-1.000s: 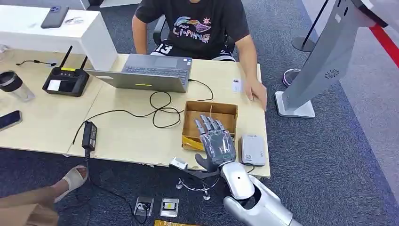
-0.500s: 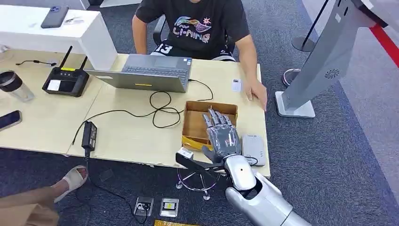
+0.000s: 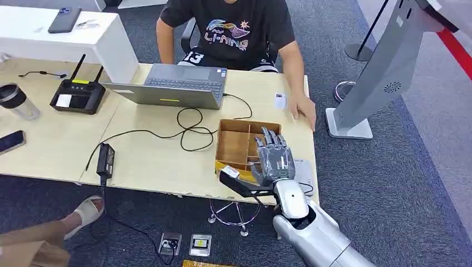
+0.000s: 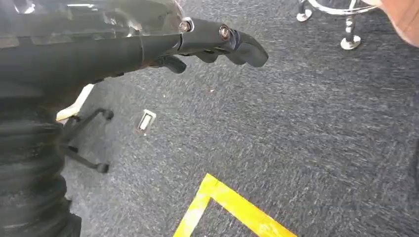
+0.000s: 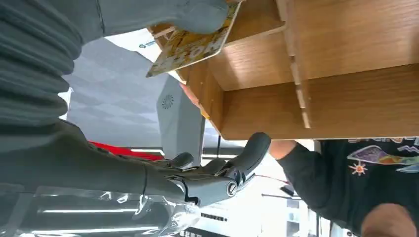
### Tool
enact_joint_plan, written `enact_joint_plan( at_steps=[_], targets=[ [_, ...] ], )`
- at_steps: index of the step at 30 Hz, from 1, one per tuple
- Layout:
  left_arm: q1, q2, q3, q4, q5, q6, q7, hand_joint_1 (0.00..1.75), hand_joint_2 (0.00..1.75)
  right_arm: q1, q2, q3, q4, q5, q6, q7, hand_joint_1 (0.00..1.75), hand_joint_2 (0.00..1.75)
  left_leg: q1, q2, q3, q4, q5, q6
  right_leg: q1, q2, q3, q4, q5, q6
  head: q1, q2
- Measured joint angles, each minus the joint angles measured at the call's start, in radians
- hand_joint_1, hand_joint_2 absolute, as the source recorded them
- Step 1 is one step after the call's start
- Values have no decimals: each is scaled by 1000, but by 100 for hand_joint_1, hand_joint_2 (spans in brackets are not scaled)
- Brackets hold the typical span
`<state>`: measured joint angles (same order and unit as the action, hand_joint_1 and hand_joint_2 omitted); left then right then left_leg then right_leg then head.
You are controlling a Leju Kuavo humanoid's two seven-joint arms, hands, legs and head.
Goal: Pass the card to the sensor for recognition and then transmit it.
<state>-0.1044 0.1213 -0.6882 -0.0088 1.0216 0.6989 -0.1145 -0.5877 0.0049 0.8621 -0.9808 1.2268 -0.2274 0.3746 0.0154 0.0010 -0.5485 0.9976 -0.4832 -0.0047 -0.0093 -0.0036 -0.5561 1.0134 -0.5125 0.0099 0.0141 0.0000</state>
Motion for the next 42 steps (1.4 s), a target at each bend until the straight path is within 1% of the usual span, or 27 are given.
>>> enact_joint_plan(
  at_steps=[1, 4, 5, 8, 9, 11, 12, 13, 15, 17, 18, 19, 20, 21, 23, 24, 25, 26, 27, 28, 30, 31, 32, 33, 36, 37, 42],
  targets=[
    [0, 0, 0, 0, -1, 0, 0, 0, 175, 0, -3, -5, 2, 0, 0, 2, 66, 175, 0, 0, 0, 0, 0, 0, 0, 0, 0, 0, 0, 0, 0, 0],
    [0, 0, 0, 0, -5, 0, -3, 0, 175, 3, -10, -14, 3, -1, 0, 14, 73, 175, 0, 0, 0, 0, 0, 0, 0, 0, 0, 0, 0, 0, 0, 0],
    [0, 0, 0, 0, -6, 0, -4, 0, 175, 5, -13, -19, 3, 0, 0, 17, 70, 175, 0, 0, 0, 0, 0, 0, 0, 0, 0, 0, 0, 0, 0, 0],
    [0, 0, 0, 0, -6, 0, -5, 0, 175, 8, -21, -24, 3, 2, 1, 20, 77, 175, 0, 0, 0, 0, 0, 0, 0, 0, 0, 0, 0, 0, 0, 0],
    [-1, 0, 0, 0, -7, 0, -5, 0, 175, 10, -22, -25, 3, 2, 2, 23, 82, 175, 0, 0, 0, 0, 0, 0, 0, 0, 0, 0, 0, 0, 0, 0],
    [-1, 0, 0, 0, -7, 0, -5, 0, 175, 14, -26, -33, 3, 3, 2, 27, 86, 175, 0, 0, 0, 0, 0, 0, 0, 0, 0, 0, 0, 0, 0, 0],
    [-1, 0, 0, 0, -7, 0, -6, 0, 175, 14, -28, -35, 3, 3, 3, 29, 93, 175, 0, 0, 0, 0, 0, 0, 0, 0, 0, 0, 0, 0, 0, 0],
    [-1, 0, 0, 0, -6, 0, -9, 0, 175, 16, -31, -37, 3, 3, 4, 31, 96, 175, 0, 0, 0, 0, 0, 0, 0, 0, 0, 0, 0, 0, 0, 0],
    [-1, 0, 0, 0, -6, 0, -17, 0, 175, 19, -37, -40, 3, 5, 9, 33, 101, 175, 0, 0, 0, 0, 0, 0, 0, 0, 0, 0, 0, 0, 0, 0],
    [-1, -1, 0, 0, -6, 0, -19, 0, 175, 26, -43, -45, 3, 6, 13, 37, 101, 175, 0, 0, 0, 0, 0, 0, 0, 0, 0, 0, 0, 0, 0, 0],
    [-1, -1, 0, 0, -6, 0, -22, 0, 175, 29, -45, -48, 2, 6, 15, 38, 113, 175, 0, 0, 0, 0, 0, 0, 0, 0, 0, 0, 0, 0, 0, 0],
    [-1, -2, 0, 0, -6, 0, -26, 0, 175, 31, -48, -49, 2, 7, 17, 40, 131, 175, 0, 0, 0, 0, 0, 0, 0, 0, 0, 0, 0, 0, 0, 0],
    [-2, -2, 0, 0, -6, 0, -30, 0, 175, 33, -52, -49, 1, 8, 19, 41, 131, 175, 0, 0, 0, 0, 0, 0, 0, 0, 0, 0, 0, 0, 0, 0],
    [-2, -3, 0, 0, -6, 0, -35, 0, 175, 35, -55, -49, -2, 9, 21, 42, 140, 175, 0, 0, 0, 0, 0, 0, 0, 0, 0, 0, 0, 0, 0, 0],
    [-3, -4, 0, 0, -6, 0, -35, 0, 175, 41, -60, -51, -7, 11, 25, 44, 140, 175, 0, 0, 0, 0, 0, 0, 0, 0, 0, 0, 0, 0, 0, 0],
    [-3, -4, 0, 0, -6, 0, -35, 0, 175, 44, -61, -51, -10, 12, 28, 44, 148, 175, 0, 0, 0, 0, 0, 0, 0, 0, 0, 0, 0, 0, 0, 0],
    [-3, -5, 0, 0, -6, 0, -35, 0, 175, 48, -63, -51, -13, 13, 32, 44, 152, 175, 0, 0, 0, 0, 0, 0, 0, 0, 0, 0, 0, 0, 0, 0],
    [-3, -5, 0, 0, -6, 0, -35, 0, 175, 51, -64, -50, -15, 15, 34, 44, 152, 175, 0, 0, 0, 0, 0, 0, 0, 0, 0, 0, 0, 0, 0, 0],
    [-3, -5, 0, 0, -5, 0, -34, 0, 175, 55, -65, -50, -19, 15, 38, 44, 136, 175, 0, 0, 0, 0, 0, 0, 0, 0, 0, 0, 0, 0, 0, 0],
    [-3, -5, 0, 0, -5, 0, -31, 0, 175, 57, -66, -50, -22, 16, 41, 44, 75, 175, 0, 0, 0, 0, 0, 0, 0, 0, 0, 0, 0, 0, 0, 0],
    [-2, -5, 0, 0, -3, 0, -31, 0, 175, 58, -68, -50, -26, 20, 45, 43, 72, 175, 0, 0, 0, 0, 0, 0, 0, 0, 0, 0, 0, 0, 0, 0],
    [-2, -5, 0, 0, -3, 0, -31, 0, 175, 60, -68, -49, -27, 22, 46, 42, 66, 175, 0, 0, 0, 0, 0, 0, 0, 0, 0, 0, 0, 0, 0, 0],
    [-2, -5, 0, 0, -2, 0, -30, 0, 175, 60, -68, -48, -30, 23, 48, 40, 59, 175, 0, 0, 0, 0, 0, 0, 0, 0, 0, 0, 0, 0, 0, 0],
    [-2, -5, 0, 0, -2, 0, -29, 0, 175, 61, -67, -47, -32, 25, 51, 38, 45, 175, 0, 0, 0, 0, 0, 0, 0, 0, 0, 0, 0, 0, 0, 0],
    [-2, -5, 0, 0, 4, 0, -27, 0, 175, 65, -67, -47, -42, 27, 55, 32, 44, 175, 0, 0, 0, 0, 0, 0, 0, 0, 0, 0, 0, 0, 0, 0],
    [-2, -5, 0, 0, 4, 0, -27, 0, 175, 65, -66, -47, -45, 28, 55, 32, 24, 175, 0, 0, 0, 0, 0, 0, 0, 0, 0, 0, 0, 0, 0, 0],
    [-2, -5, 0, 0, 7, 0, -27, 0, 175, 65, -64, -47, -66, 31, 63, 32, 24, 175, 0, 0, 0, 0, 0, 0, 0, 0, 0, 0, 0, 0, 0, 0]
  ],
)
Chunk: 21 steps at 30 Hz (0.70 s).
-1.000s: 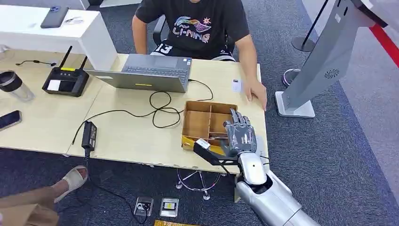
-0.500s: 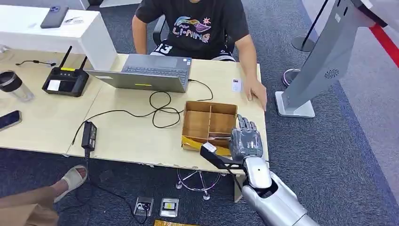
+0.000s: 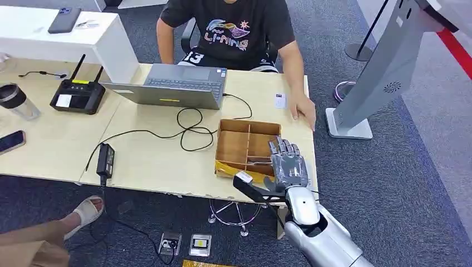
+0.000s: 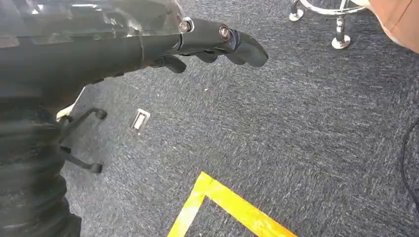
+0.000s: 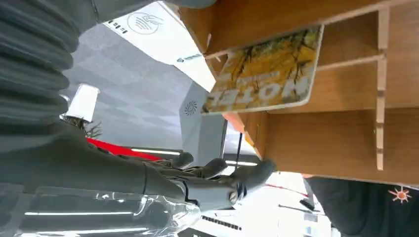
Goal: Pass the card to the sensor for recognition and then transmit it.
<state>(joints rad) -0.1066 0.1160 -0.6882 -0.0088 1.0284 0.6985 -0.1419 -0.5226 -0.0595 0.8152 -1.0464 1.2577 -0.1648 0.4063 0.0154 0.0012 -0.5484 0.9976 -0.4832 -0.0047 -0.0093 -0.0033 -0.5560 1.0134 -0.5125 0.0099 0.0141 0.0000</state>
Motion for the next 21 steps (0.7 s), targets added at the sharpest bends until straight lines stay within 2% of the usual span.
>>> enact_joint_plan(
  at_steps=[3, 4, 6, 7, 8, 9, 10, 15, 16, 17, 19, 21],
  targets=[
    [0, 0, 0, 0, 2, 0, 0, 0, 175, 0, 0, 0, -9, 2, 4, 0, 35, 175, 0, 0, 0, 0, 0, 0, 0, 0, 0, 0, 0, 0, 0, 0],
    [0, 0, 0, 0, 2, 0, 0, 0, 175, 1, 0, 0, -13, 3, 7, 1, 49, 175, 0, 0, 0, 0, 0, 0, 0, 0, 0, 0, 0, 0, 0, 0],
    [0, 0, 0, 0, 5, 0, 0, 0, 175, 1, -1, 0, -19, 4, 10, 1, 63, 175, 0, 0, 0, 0, 0, 0, 0, 0, 0, 0, 0, 0, 0, 0],
    [0, 0, 0, 0, 6, 0, 0, 0, 175, 2, -1, 0, -22, 5, 10, 2, 98, 175, 0, 0, 0, 0, 0, 0, 0, 0, 0, 0, 0, 0, 0, 0],
    [0, 0, 0, 0, 6, 0, 0, 0, 175, 2, -2, 0, -24, 5, 11, 2, 122, 175, 0, 0, 0, 0, 0, 0, 0, 0, 0, 0, 0, 0, 0, 0],
    [0, 0, 0, 0, 7, 0, -1, 0, 175, 3, -2, 0, -27, 5, 12, 2, 129, 175, 0, 0, 0, 0, 0, 0, 0, 0, 0, 0, 0, 0, 0, 0],
    [0, 0, 0, 0, 6, 0, -1, 0, 175, 4, -2, 0, -31, 5, 13, 2, 155, 175, 0, 0, 0, 0, 0, 0, 0, 0, 0, 0, 0, 0, 0, 0],
    [0, 0, 0, 0, 7, 0, -2, 0, 175, 5, -3, 0, -39, 8, 16, 3, 150, 175, 0, 0, 0, 0, 0, 0, 0, 0, 0, 0, 0, 0, 0, 0],
    [0, 0, 0, 0, 7, 0, -4, 0, 175, 5, -3, 0, -40, 8, 16, 3, 140, 175, 0, 0, 0, 0, 0, 0, 0, 0, 0, 0, 0, 0, 0, 0],
    [0, 0, 0, 0, 7, 0, -5, 0, 175, 5, -3, 0, -42, 8, 18, 3, 145, 175, 0, 0, 0, 0, 0, 0, 0, 0, 0, 0, 0, 0, 0, 0],
    [0, 0, 0, 0, 7, 0, -6, 0, 175, 5, -3, 0, -44, 8, 19, 3, 140, 175, 0, 0, 0, 0, 0, 0, 0, 0, 0, 0, 0, 0, 0, 0],
    [0, 0, 0, 0, 8, 0, -6, 0, 175, 5, -3, 0, -47, 8, 19, 3, 143, 175, 0, 0, 0, 0, 0, 0, 0, 0, 0, 0, 0, 0, 0, 0]
  ],
)
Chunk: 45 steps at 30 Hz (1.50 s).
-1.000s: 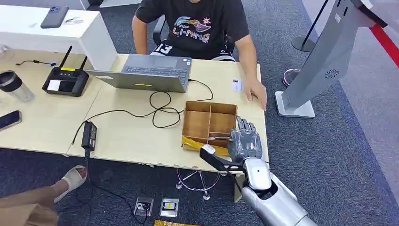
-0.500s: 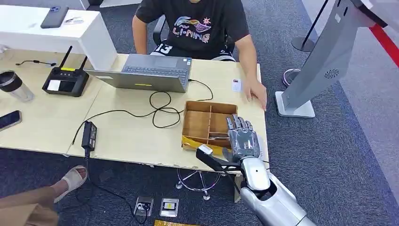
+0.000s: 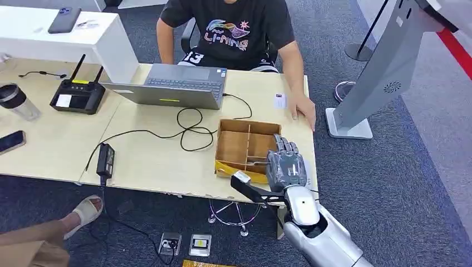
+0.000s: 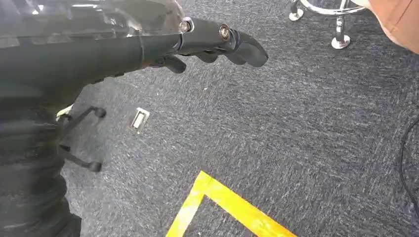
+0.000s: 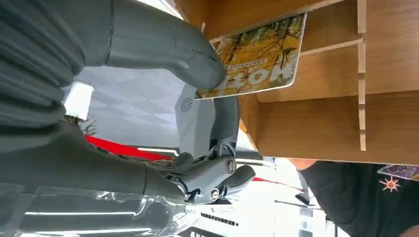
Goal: Pass the card to the sensor for recognition and then transmit it.
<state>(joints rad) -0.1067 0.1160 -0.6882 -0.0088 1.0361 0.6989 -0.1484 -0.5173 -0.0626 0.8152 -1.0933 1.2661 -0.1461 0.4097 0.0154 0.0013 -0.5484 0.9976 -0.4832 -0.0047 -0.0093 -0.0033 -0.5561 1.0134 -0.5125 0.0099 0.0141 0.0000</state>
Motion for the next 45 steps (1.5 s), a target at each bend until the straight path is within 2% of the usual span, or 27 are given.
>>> enact_joint_plan(
  at_steps=[1, 3, 7, 9, 11, 16, 32, 38, 45],
  targets=[
    [0, 0, 0, 0, 0, 0, 0, 0, 175, 0, 0, 0, 0, 0, 1, 0, 129, 175, 0, 0, 0, 0, 0, 0, 0, 0, 0, 0, 0, 0, 0, 0],
    [0, 0, 0, 0, 0, 0, 0, 0, 175, 0, 0, 0, -1, 0, 3, 0, 124, 175, 0, 0, 0, 0, 0, 0, 0, 0, 0, 0, 0, 0, 0, 0],
    [0, 0, 0, 0, 1, 0, 0, 0, 175, 1, 0, 0, -2, 0, 9, 0, 131, 175, 0, 0, 0, 0, 0, 0, 0, 0, 0, 0, 0, 0, 0, 0],
    [0, 0, 0, 0, 1, 0, 0, 0, 175, 1, 0, 0, -2, 1, 11, 0, 150, 175, 0, 0, 0, 0, 0, 0, 0, 0, 0, 0, 0, 0, 0, 0],
    [0, 0, 0, 0, 1, 0, 0, 0, 175, 1, 1, 0, -2, 2, 14, -2, 161, 175, 0, 0, 0, 0, 0, 0, 0, 0, 0, 0, 0, 0, 0, 0],
    [0, 0, 0, 0, 5, 0, 2, 0, 175, 1, 7, 0, -2, 3, 18, -6, 175, 175, 0, 0, 0, 0, 0, 0, 0, 0, 0, 0, 0, 0, 0, 0],
    [3, 0, 0, 0, 19, 0, 21, 0, 175, -6, 28, 2, -2, 1, 5, -29, 175, 175, 0, 0, 0, 0, 0, 0, 0, -1, 0, 0, 0, 0, 0, 0],
    [3, 0, 0, 0, 19, 0, 21, 0, 175, -17, 33, 1, -2, 0, -24, -29, 175, 175, 0, 0, 0, 0, 0, 0, 0, 0, 0, 0, 0, 0, 0, 0],
    [3, 0, 0, 0, 19, 0, 17, 0, 175, -43, 30, -4, -37, 3, -96, -11, 175, 175, 0, 0, 0, 0, 0, 0, 0, 0, 0, 0, 0, 0, 0, 0]
  ],
)
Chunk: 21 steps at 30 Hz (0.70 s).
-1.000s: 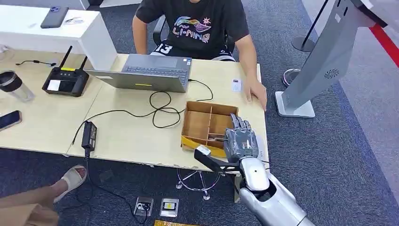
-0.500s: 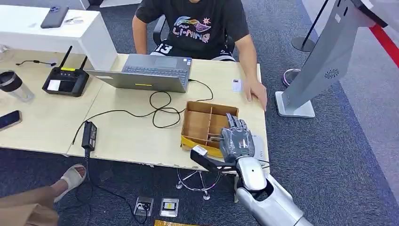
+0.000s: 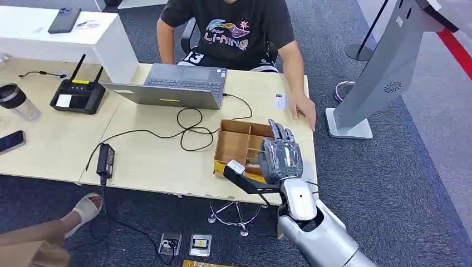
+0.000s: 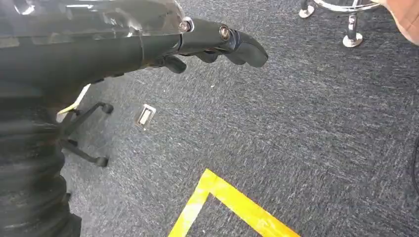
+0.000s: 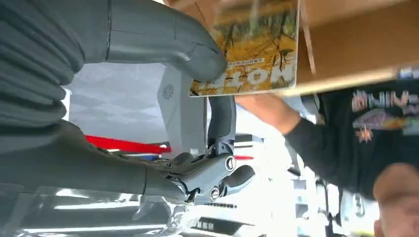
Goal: Pass the card to the sensor for recognition and then transmit it.
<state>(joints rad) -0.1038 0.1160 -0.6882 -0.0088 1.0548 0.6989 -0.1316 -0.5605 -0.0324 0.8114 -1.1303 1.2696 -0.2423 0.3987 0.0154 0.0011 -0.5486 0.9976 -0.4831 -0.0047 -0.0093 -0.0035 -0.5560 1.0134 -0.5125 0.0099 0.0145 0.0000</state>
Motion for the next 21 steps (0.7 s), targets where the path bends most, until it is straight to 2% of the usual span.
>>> enact_joint_plan(
  at_steps=[7, 13, 17, 21],
  targets=[
    [0, 0, 0, 0, -2, 0, 0, 0, 175, -41, -13, -29, -151, 48, -21, 27, 175, 175, 0, 0, 0, 0, 0, 0, 0, 0, 0, 0, 0, 0, 0, 0],
    [-1, 0, 0, 0, -13, 0, 1, 0, 175, -94, -12, -33, -297, 84, -13, 16, 175, 175, 0, 0, 0, 0, 0, 0, 0, 0, 0, 0, 0, 0, 0, 0],
    [-4, -2, 0, 0, -20, 0, 1, 0, 175, -160, 18, -24, -328, 106, 8, -18, 175, 175, 0, 1, 0, 0, 0, 0, 0, 1, 0, 0, 0, 0, 0, 0],
    [-7, -6, 0, 0, -23, 0, 0, 0, 175, -236, 58, -10, -304, 110, 9, -47, 175, 175, 0, 0, 0, 0, 0, 0, 0, 0, 0, 1, 0, 0, 0, 0]
  ],
)
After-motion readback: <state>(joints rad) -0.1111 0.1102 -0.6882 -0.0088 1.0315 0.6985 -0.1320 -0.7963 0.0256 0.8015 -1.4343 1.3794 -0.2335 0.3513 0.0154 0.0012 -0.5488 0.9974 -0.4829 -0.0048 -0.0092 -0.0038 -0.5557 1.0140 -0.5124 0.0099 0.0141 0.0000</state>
